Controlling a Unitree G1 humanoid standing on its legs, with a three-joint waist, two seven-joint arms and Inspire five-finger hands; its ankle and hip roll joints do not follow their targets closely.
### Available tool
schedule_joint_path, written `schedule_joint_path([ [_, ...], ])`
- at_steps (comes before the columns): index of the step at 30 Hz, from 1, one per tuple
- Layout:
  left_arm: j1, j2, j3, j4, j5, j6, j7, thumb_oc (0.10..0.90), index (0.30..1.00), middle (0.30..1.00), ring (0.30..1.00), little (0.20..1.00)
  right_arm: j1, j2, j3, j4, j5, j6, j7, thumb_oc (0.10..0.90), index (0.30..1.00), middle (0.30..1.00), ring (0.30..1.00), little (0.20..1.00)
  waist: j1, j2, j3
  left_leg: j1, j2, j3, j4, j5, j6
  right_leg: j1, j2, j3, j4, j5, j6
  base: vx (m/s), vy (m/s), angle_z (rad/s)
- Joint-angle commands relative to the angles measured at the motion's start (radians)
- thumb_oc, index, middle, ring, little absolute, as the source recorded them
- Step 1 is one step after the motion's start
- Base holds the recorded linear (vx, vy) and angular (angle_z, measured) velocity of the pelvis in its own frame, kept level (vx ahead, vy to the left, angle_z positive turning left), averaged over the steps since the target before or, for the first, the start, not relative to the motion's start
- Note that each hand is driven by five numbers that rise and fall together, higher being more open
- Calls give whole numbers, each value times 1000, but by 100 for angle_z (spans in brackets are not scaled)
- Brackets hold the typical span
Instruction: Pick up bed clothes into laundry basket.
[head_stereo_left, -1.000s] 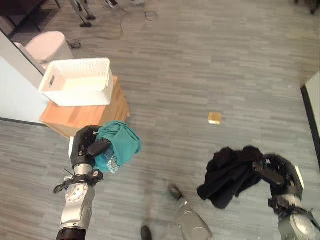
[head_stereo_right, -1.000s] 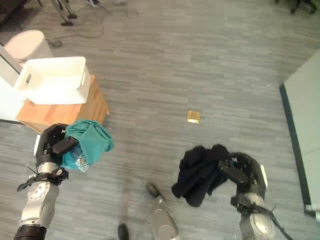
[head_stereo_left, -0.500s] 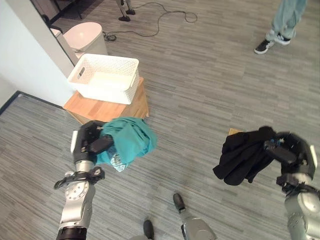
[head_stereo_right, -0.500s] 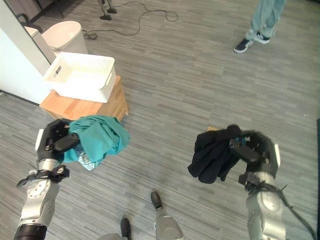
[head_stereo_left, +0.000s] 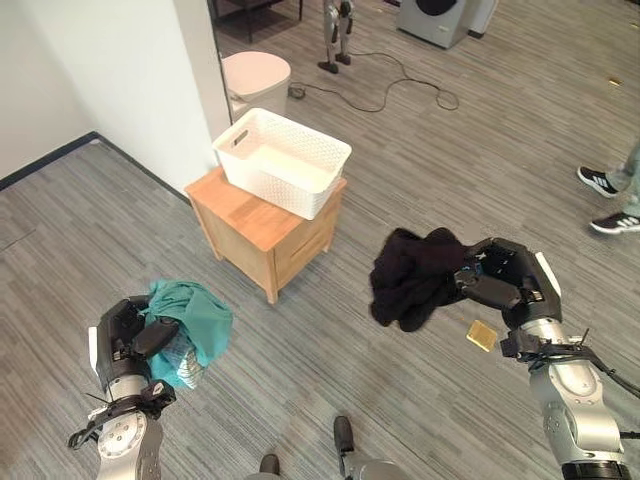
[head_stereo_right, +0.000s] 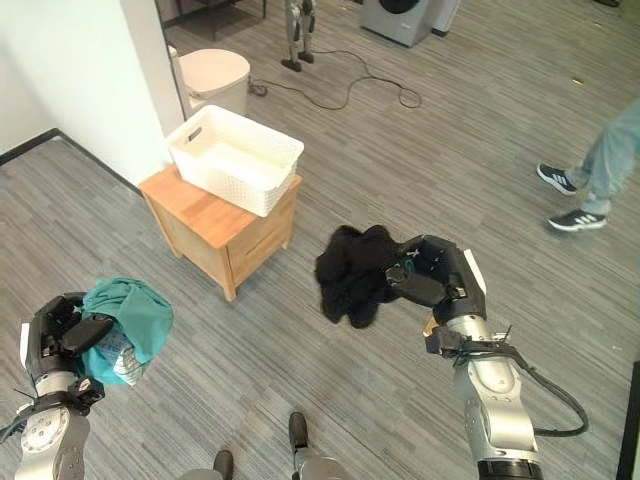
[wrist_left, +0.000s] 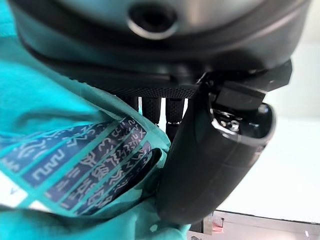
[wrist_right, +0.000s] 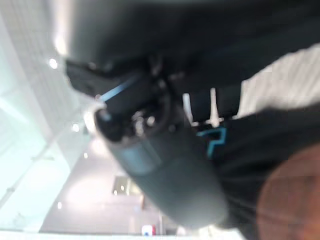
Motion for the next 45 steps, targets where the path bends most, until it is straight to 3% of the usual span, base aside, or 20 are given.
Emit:
schedule_joint_path([
  [1,-34,115,-18,-103,28,-122,-35,400,300,300,300,300,-16,-23,-55,-81,14,-91,5,400,300,300,300,300,-30,-15,-149,-159,-14,-8,58,13,7,72,-107,-49,159,-300,81,21,20,4],
  [7,-39,115,-8,-108,22,-127,-29,400,300,300,300,300,18,27,-89,-80,19,-95,-17,400,300,300,300,300,-40,-5,-143,-162,-12,-1,55,20,7,65,-108,-48,142,-282,83,9,3,0],
  [14,-28,104,22,-112,5,-125,-11,400,300,300,300,300,42,52,-175,-40,41,-118,-75,400,300,300,300,300,-51,-4,-122,-192,-27,18,128,-41,24,48,-132,-27,158,-283,101,41,50,-2],
  [16,-36,106,22,-110,4,-123,-7,400,300,300,300,300,52,63,-188,-43,35,-118,-78,400,300,300,300,300,-60,5,-113,-197,-37,19,139,-58,40,18,-143,-13,228,-283,114,59,142,-11],
  [20,-93,137,-4,-102,8,-118,-11,400,300,300,300,300,79,76,-212,-57,13,-118,-69,400,300,300,300,300,-124,30,-42,-179,-61,-10,169,-87,74,-176,-112,71,581,-122,103,29,159,-13],
  [22,-117,153,-17,-98,21,-119,-13,400,300,300,300,300,82,93,-212,-48,20,-127,-72,400,300,300,300,300,-145,43,-17,-171,-49,-11,176,-101,72,-260,-68,90,661,-155,86,125,72,-32],
  [24,-129,152,-23,-96,19,-122,-20,400,300,300,300,300,101,109,-219,-36,32,-129,-72,400,300,300,300,300,-171,50,-17,-136,-47,-20,159,-118,66,-317,-6,85,623,-229,87,267,31,-46],
  [28,-167,133,-61,-82,5,-123,-43,400,300,300,300,300,156,116,-252,-18,53,-142,-79,400,300,300,300,300,-238,29,-37,-25,-72,-44,108,-158,45,-332,74,73,333,-216,115,361,-21,-14],
  [29,-167,133,-63,-80,5,-124,-43,400,300,300,300,300,159,117,-253,-19,54,-143,-78,400,300,300,300,300,-244,37,-32,-17,-64,-52,104,-157,44,-312,74,64,306,-206,114,400,-62,26],
  [30,-188,127,-80,-72,9,-122,-53,400,300,300,300,300,180,119,-272,-18,65,-148,-78,400,300,300,300,300,-269,18,-44,31,-81,-63,99,-172,36,-354,92,50,215,-174,123,437,-98,46],
  [31,-195,123,-95,-63,7,-125,-57,400,300,300,300,300,197,113,-285,-22,64,-147,-77,400,300,300,300,300,-288,28,-53,60,-68,-82,90,-179,28,-330,85,-14,151,-143,128,564,-187,55],
  [32,-195,115,-103,-55,1,-125,-58,400,300,300,300,300,202,109,-283,-28,59,-148,-78,400,300,300,300,300,-289,22,-63,88,-66,-81,88,-190,21,-321,73,-91,156,-130,127,410,-199,69],
  [34,-191,89,-129,-45,-13,-119,-78,400,300,300,300,300,211,92,-283,-21,54,-139,-73,400,300,300,300,300,-308,24,-93,110,-45,-92,132,-177,-2,-290,62,-112,196,-135,94,467,-256,63],
  [35,-201,57,-157,-37,-51,-119,-90,400,300,300,300,300,203,70,-294,-12,65,-147,-73,400,300,300,300,300,-326,43,-115,89,4,-82,257,-56,-58,-254,88,-77,226,-149,53,447,-209,39],
  [36,-201,57,-157,-37,-51,-120,-90,400,300,300,300,300,203,69,-294,-11,66,-148,-73,400,300,300,300,300,-327,49,-117,87,8,-83,260,-62,-57,-253,91,-79,225,-154,54,403,-206,38],
  [37,-209,47,-166,-33,-69,-116,-96,400,300,300,300,300,196,61,-306,-9,75,-154,-77,400,300,300,300,300,-325,47,-119,29,31,-66,408,27,-88,-221,84,-75,228,-170,41,251,-179,31],
  [39,-232,36,-185,-34,-94,-111,-103,400,300,300,300,300,176,31,-308,-14,109,-166,-85,400,300,300,300,300,-306,13,-92,-126,25,-58,729,156,-85,-155,59,-64,223,-188,1,304,-308,16],
  [42,-247,34,-187,-35,-99,-117,-86,400,300,300,300,300,132,-15,-296,10,103,-177,-128,400,300,300,300,300,-251,-43,-20,-336,11,-7,931,107,-27,-110,39,-8,249,-213,-42,150,-236,1],
  [44,-240,33,-177,-33,-113,-123,-88,400,300,300,300,300,123,-30,-297,12,100,-170,-134,400,300,300,300,300,-232,-60,-11,-414,87,36,840,82,-33,-90,7,15,251,-234,-37,223,-30,-24],
  [45,-237,39,-167,-28,-122,-130,-84,400,300,300,300,300,134,-39,-312,4,88,-170,-132,400,300,300,300,300,-232,-56,-19,-431,175,89,645,90,-63,-72,-15,5,241,-256,-23,238,32,-25],
])
